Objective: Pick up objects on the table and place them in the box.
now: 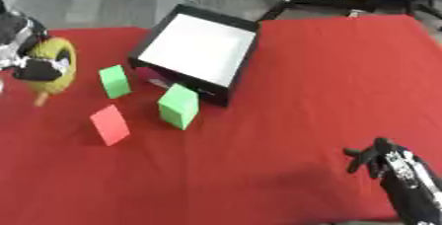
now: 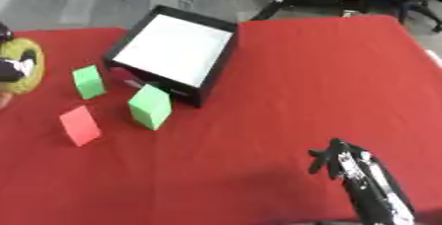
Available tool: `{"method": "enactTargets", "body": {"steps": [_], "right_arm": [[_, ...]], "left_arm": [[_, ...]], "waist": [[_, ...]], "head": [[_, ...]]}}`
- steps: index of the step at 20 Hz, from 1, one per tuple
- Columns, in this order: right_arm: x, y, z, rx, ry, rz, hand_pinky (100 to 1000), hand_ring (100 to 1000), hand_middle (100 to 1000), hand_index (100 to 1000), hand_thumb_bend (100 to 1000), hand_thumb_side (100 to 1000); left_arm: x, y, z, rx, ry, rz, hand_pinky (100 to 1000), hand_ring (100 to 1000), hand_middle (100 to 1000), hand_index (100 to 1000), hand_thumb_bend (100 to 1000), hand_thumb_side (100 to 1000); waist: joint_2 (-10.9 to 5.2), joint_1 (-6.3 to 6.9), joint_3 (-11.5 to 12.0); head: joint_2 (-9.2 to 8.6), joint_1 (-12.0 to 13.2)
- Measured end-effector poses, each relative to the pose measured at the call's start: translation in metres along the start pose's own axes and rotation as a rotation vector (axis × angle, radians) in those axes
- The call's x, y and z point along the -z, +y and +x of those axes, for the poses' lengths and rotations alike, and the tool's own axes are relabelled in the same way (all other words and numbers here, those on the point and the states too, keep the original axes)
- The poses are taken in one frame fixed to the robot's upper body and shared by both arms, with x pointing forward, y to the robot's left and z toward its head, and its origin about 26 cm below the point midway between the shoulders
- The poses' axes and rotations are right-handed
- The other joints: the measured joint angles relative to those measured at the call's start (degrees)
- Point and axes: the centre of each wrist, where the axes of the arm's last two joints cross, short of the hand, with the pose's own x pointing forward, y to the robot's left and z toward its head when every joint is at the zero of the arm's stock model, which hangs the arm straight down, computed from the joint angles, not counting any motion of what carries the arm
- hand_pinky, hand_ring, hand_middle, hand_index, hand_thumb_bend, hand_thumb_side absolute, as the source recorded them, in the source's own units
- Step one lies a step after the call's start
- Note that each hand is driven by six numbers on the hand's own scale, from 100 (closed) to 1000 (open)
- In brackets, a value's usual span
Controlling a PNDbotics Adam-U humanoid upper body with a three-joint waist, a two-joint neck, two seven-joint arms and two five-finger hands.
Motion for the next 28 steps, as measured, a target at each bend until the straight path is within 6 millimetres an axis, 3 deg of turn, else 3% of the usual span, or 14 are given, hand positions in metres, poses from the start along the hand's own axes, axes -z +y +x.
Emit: {"method": "enactTargets", "body": {"steps": [4,8,15,17,18,19,20,22,24,28], "right_arm": [[0.000,0.000,0.000,0.001,-0.001,0.004,820,451,222,463,100,708],[0.003,0.002,0.001,0.010,-0.009,0.019,820,450,221,463,100,729],[0.011,0.007,0.003,0.034,-0.026,0.047,821,450,221,463,100,741],[0.013,0.008,0.004,0.039,-0.031,0.054,821,450,221,463,100,736],[0.013,0.008,0.004,0.040,-0.031,0.055,821,449,221,463,100,727],[0.013,0.008,0.004,0.040,-0.031,0.056,821,449,221,463,100,722],[0.013,0.008,0.004,0.041,-0.031,0.057,821,449,221,463,100,719],[0.014,0.008,0.004,0.043,-0.034,0.057,821,449,220,463,100,712],[0.014,0.009,0.004,0.045,-0.037,0.057,821,449,220,463,100,713],[0.014,0.009,0.004,0.045,-0.037,0.056,821,449,220,463,100,706]], "left_arm": [[0.017,0.002,0.040,-0.003,-0.086,0.011,523,336,300,523,100,253],[0.051,-0.027,0.067,0.026,-0.063,-0.021,529,353,320,542,100,254],[0.094,-0.087,0.082,0.065,0.048,0.028,552,396,374,598,100,257],[0.099,-0.102,0.081,0.070,0.065,0.034,573,425,422,642,100,255],[0.100,-0.109,0.081,0.070,0.070,0.034,613,480,490,706,100,249],[0.101,-0.116,0.081,0.071,0.072,0.030,630,505,522,736,100,278],[0.102,-0.121,0.082,0.072,0.070,0.024,660,551,582,794,100,446],[0.102,-0.129,0.085,0.073,0.057,0.010,705,625,685,867,100,590],[0.101,-0.133,0.088,0.076,0.041,-0.003,765,726,800,934,100,707],[0.099,-0.134,0.093,0.082,0.008,-0.050,814,807,904,998,100,867]], "waist": [[-0.17,0.00,-0.70],[-0.17,-0.02,-1.86],[-0.11,-0.38,-3.59],[-0.11,-0.46,-3.69],[-0.11,-0.46,-3.74],[-0.11,-0.46,-3.85],[-0.10,-0.46,-3.94],[-0.10,-0.46,-3.98],[-0.10,-0.46,-4.00],[-0.10,-0.46,-3.98]], "head": [[0.00,0.19],[0.00,0.35],[0.00,2.09],[0.00,2.35],[0.00,2.43],[0.00,2.45],[0.00,2.45],[0.00,2.44],[0.00,2.43],[0.00,2.34]]}}
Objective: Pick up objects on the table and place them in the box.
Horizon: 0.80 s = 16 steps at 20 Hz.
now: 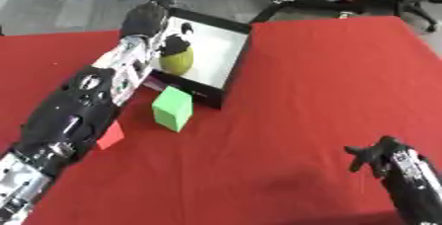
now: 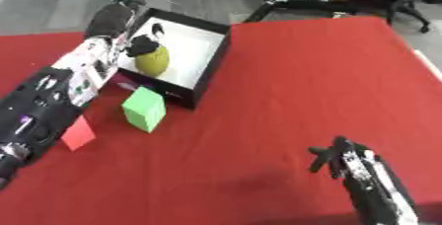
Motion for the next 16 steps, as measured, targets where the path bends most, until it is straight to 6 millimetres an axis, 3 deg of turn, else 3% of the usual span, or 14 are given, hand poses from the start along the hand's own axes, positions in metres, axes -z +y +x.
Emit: {"method": "enactTargets", "body": {"steps": [1,4,6,9,10,12,13,16], "right_arm": [[0.000,0.000,0.000,0.000,0.000,0.000,821,449,220,463,100,698],[0.000,0.000,0.000,-0.001,-0.001,-0.003,822,449,220,464,100,692],[-0.001,-0.002,0.000,-0.004,-0.003,-0.011,822,449,220,464,100,686],[-0.001,-0.003,0.000,-0.007,-0.005,-0.020,822,449,220,464,100,686],[-0.001,-0.003,0.000,-0.008,-0.005,-0.022,822,449,220,464,100,686],[-0.002,-0.005,0.000,-0.011,-0.003,-0.032,822,449,220,464,100,684],[-0.003,-0.005,0.000,-0.012,-0.002,-0.036,823,449,220,464,100,688],[-0.004,-0.006,0.000,-0.018,0.000,-0.044,823,449,220,464,100,685]], "left_arm": [[-0.001,0.002,0.001,-0.001,-0.012,-0.011,810,804,901,993,100,860],[-0.010,0.016,0.002,-0.021,-0.065,-0.027,763,718,802,941,100,680],[-0.023,0.036,-0.002,-0.040,-0.124,-0.022,771,710,791,925,100,570],[-0.054,0.075,-0.011,-0.023,-0.226,-0.010,770,705,786,921,100,556],[-0.064,0.087,-0.011,-0.012,-0.250,-0.007,778,682,760,907,100,494],[-0.093,0.105,-0.023,0.021,-0.321,-0.024,786,684,760,912,100,509],[-0.108,0.113,-0.034,0.045,-0.347,-0.045,802,706,782,930,100,598],[-0.136,0.122,-0.065,0.120,-0.381,-0.165,809,719,803,941,100,689]], "waist": [[0.00,0.00,0.02],[0.00,0.00,0.39],[0.00,0.00,0.58],[0.00,0.02,0.80],[0.00,0.02,0.83],[0.00,0.04,1.23],[-0.01,0.04,1.46],[-0.02,0.18,1.86]], "head": [[0.00,-0.06],[0.00,-0.31],[0.00,-0.59],[0.00,-0.96],[0.00,-1.02],[0.00,-1.51],[0.00,-1.72],[0.00,-2.25]]}}
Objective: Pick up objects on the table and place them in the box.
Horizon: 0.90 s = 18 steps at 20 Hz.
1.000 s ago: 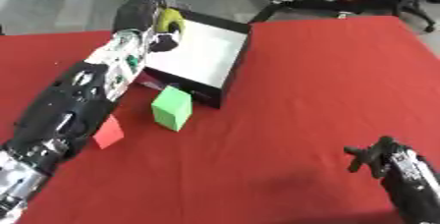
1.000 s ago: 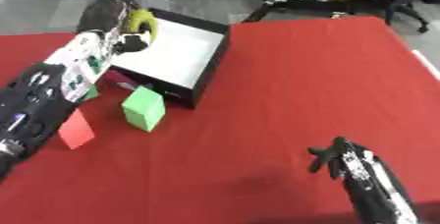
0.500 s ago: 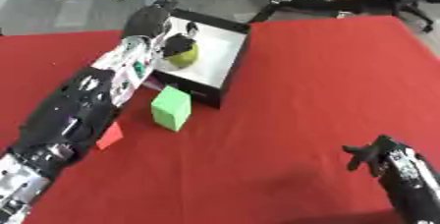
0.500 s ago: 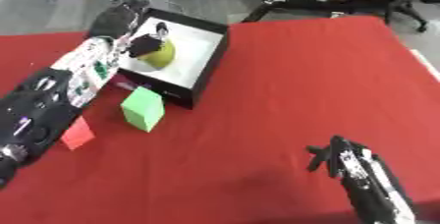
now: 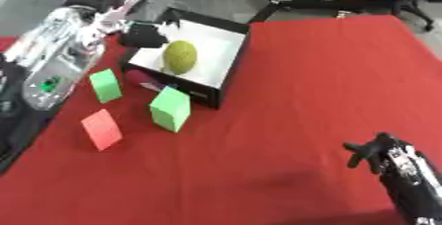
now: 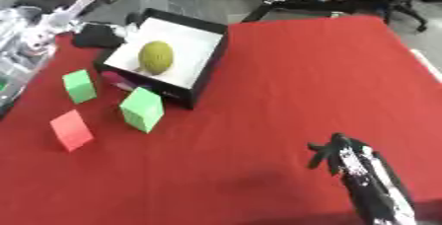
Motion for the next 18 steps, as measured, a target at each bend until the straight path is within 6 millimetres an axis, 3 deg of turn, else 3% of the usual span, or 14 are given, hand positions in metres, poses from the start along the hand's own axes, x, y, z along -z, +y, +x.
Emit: {"method": "enactTargets", "body": {"steps": [1,2,3,4,5,9,12,14,15,18], "right_arm": [[0.000,0.000,0.000,-0.002,0.000,-0.001,823,449,220,464,100,673],[0.000,0.000,0.000,-0.004,0.000,-0.002,823,449,220,464,100,670],[0.000,0.000,0.000,-0.004,0.000,-0.002,823,449,219,464,100,668],[0.000,0.000,0.000,-0.005,0.000,-0.003,823,449,219,464,100,668],[0.000,-0.001,0.000,-0.006,-0.001,-0.004,823,449,219,464,100,662],[0.000,-0.001,0.000,-0.006,-0.002,-0.005,823,449,219,464,100,665],[0.000,-0.001,0.000,-0.006,-0.002,-0.005,823,449,219,464,100,662],[0.000,-0.001,0.000,-0.007,-0.002,-0.005,823,449,219,465,100,664],[0.000,-0.001,0.000,-0.007,-0.002,-0.005,824,449,219,465,100,662],[0.000,-0.001,0.000,-0.007,-0.002,-0.005,824,449,219,465,100,657]], "left_arm": [[-0.008,-0.006,-0.006,0.005,0.006,-0.054,810,731,816,947,100,753],[-0.014,-0.013,-0.011,0.006,0.020,-0.108,809,731,816,947,100,758],[-0.018,-0.021,-0.014,0.003,0.037,-0.157,807,736,825,951,100,835],[-0.021,-0.030,-0.016,-0.005,0.058,-0.203,807,736,825,951,100,835],[-0.023,-0.039,-0.017,-0.012,0.081,-0.246,808,742,834,955,100,907],[-0.027,-0.067,-0.013,-0.047,0.162,-0.385,805,746,840,955,150,993],[-0.023,-0.081,-0.010,-0.063,0.203,-0.426,805,747,843,956,171,1000],[-0.018,-0.091,-0.012,-0.071,0.235,-0.439,802,744,838,952,170,961],[-0.016,-0.096,-0.013,-0.072,0.255,-0.442,798,738,828,943,157,900],[-0.009,-0.111,-0.021,-0.076,0.340,-0.431,799,738,828,944,174,888]], "waist": [[0.00,0.01,0.16],[-0.01,0.01,0.20],[-0.01,0.01,0.23],[-0.01,0.01,0.22],[-0.01,0.01,0.22],[-0.01,0.01,0.19],[-0.01,0.01,0.18],[-0.01,0.01,0.18],[-0.01,0.01,0.18],[-0.01,0.01,0.21]], "head": [[0.00,-0.15],[0.00,-0.27],[0.00,-0.41],[0.00,-0.47],[0.00,-0.49],[0.00,-0.64],[0.00,-0.72],[0.00,-0.74],[0.00,-0.74],[0.00,-0.77]]}}
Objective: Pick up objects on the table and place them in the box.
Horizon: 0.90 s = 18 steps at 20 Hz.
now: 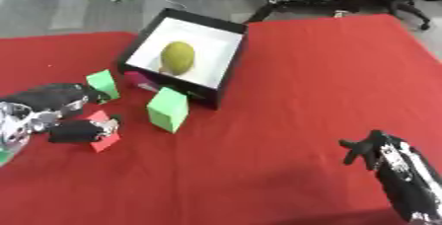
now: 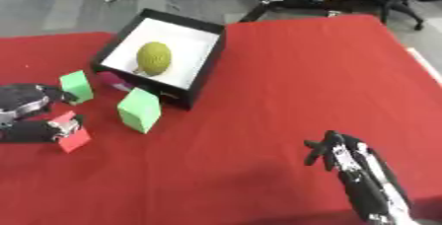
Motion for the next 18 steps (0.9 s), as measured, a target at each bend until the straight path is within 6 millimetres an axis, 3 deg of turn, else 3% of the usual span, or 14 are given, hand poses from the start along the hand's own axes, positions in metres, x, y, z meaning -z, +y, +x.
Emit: {"method": "enactTargets", "body": {"steps": [5,9,12,14,16,17,18], "right_arm": [[0.000,0.000,0.000,0.000,-0.001,0.001,824,449,218,465,100,659],[0.000,0.000,0.000,0.000,-0.001,0.001,824,449,218,465,100,653],[0.000,0.000,0.000,0.000,-0.001,0.001,824,448,218,465,100,655],[0.000,0.000,0.000,0.000,-0.001,0.001,824,448,218,465,100,657],[0.000,0.000,0.000,0.000,-0.001,0.001,824,448,217,465,100,655],[0.000,0.000,0.000,0.000,-0.001,0.001,824,448,217,465,100,654],[0.000,0.000,0.000,0.000,-0.001,0.001,824,448,217,465,100,654]], "left_arm": [[0.023,-0.019,-0.010,-0.031,0.074,-0.044,800,746,836,946,292,1000],[0.035,-0.030,-0.015,-0.041,0.095,-0.087,799,747,835,947,328,1000],[0.041,-0.033,-0.018,-0.044,0.100,-0.103,791,732,818,938,296,991],[0.043,-0.035,-0.017,-0.043,0.091,-0.107,777,710,794,917,214,911],[0.045,-0.034,-0.015,-0.037,0.070,-0.100,760,666,746,883,131,769],[0.045,-0.033,-0.015,-0.034,0.059,-0.094,744,622,696,851,100,624],[0.045,-0.032,-0.015,-0.032,0.046,-0.087,732,597,662,831,100,541]], "waist": [[0.00,0.00,0.00],[0.00,0.00,0.01],[0.00,0.00,0.07],[0.00,0.00,0.11],[0.00,0.00,0.14],[0.00,0.00,0.14],[0.00,0.00,0.15]], "head": [[0.00,-0.15],[0.00,-0.19],[0.00,-0.20],[0.00,-0.20],[0.00,-0.21],[0.00,-0.21],[0.00,-0.21]]}}
